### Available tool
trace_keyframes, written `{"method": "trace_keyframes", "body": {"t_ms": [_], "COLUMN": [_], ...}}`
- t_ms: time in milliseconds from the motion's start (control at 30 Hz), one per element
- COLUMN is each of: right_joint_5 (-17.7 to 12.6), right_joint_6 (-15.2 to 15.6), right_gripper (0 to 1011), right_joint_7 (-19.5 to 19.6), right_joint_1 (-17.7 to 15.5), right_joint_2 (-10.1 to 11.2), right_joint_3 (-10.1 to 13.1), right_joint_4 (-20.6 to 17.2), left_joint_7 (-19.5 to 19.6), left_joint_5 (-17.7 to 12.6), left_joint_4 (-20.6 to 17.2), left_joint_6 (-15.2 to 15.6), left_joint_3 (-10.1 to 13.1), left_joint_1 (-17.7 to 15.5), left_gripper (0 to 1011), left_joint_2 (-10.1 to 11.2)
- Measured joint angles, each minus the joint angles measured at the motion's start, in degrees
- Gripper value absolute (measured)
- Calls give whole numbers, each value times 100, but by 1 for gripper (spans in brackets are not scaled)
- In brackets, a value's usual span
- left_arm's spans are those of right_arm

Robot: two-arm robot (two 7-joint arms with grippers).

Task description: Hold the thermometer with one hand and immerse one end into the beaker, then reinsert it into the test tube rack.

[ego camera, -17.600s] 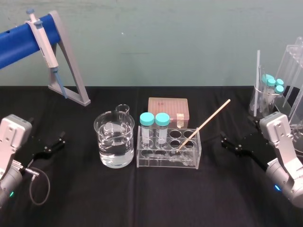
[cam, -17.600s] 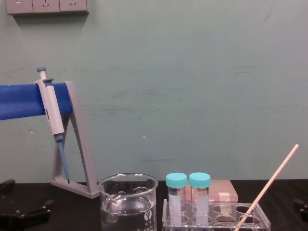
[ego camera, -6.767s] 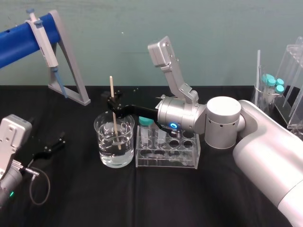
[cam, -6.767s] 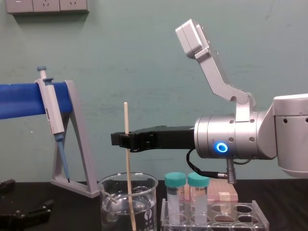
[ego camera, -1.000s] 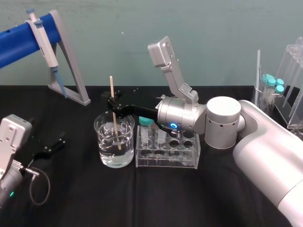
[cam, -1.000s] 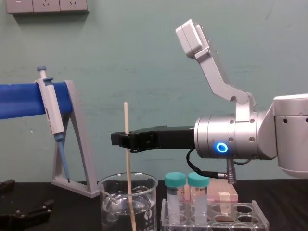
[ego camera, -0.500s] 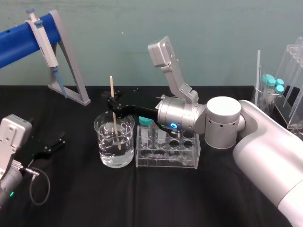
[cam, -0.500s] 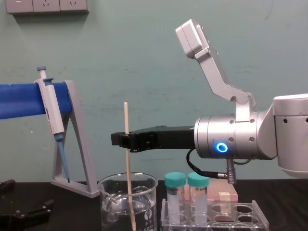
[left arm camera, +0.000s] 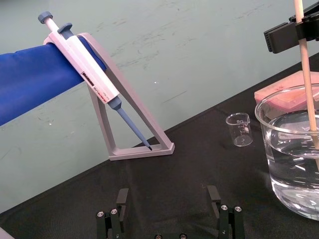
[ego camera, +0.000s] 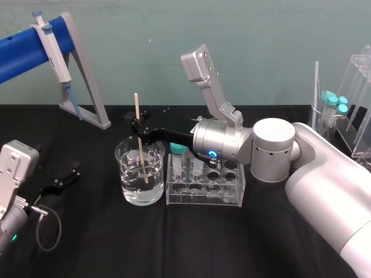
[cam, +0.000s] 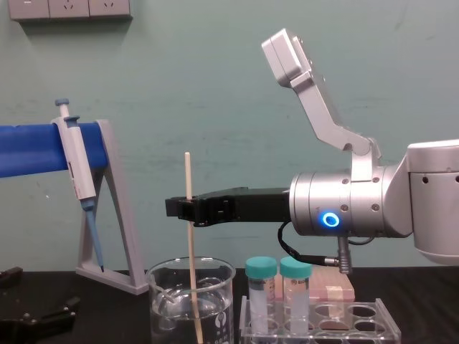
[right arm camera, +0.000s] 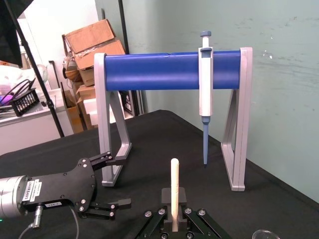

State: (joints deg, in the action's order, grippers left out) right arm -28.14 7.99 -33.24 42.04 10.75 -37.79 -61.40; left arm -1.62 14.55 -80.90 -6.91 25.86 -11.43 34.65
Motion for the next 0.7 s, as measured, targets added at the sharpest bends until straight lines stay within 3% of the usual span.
{"method": "trace_keyframes", "body": {"t_ms": [533,700], "right_joint_5": [6,0], "right_joint_6": [0,20], "right_gripper": [53,53], "right_joint_7": [-2,-12], "right_joint_1": [-1,-37], "right_joint_2": [3,63], "right_joint_3": [11,112], "right_joint_4": [-10,-211], "left_joint_7": [0,0], "left_joint_5": [0,0], "left_joint_4": [0,0], "left_joint_6": [0,0], "left_joint_3": [0,0], "left_joint_1": [0,0], "left_gripper": [1004,1004], "left_joint_2": [0,0]}}
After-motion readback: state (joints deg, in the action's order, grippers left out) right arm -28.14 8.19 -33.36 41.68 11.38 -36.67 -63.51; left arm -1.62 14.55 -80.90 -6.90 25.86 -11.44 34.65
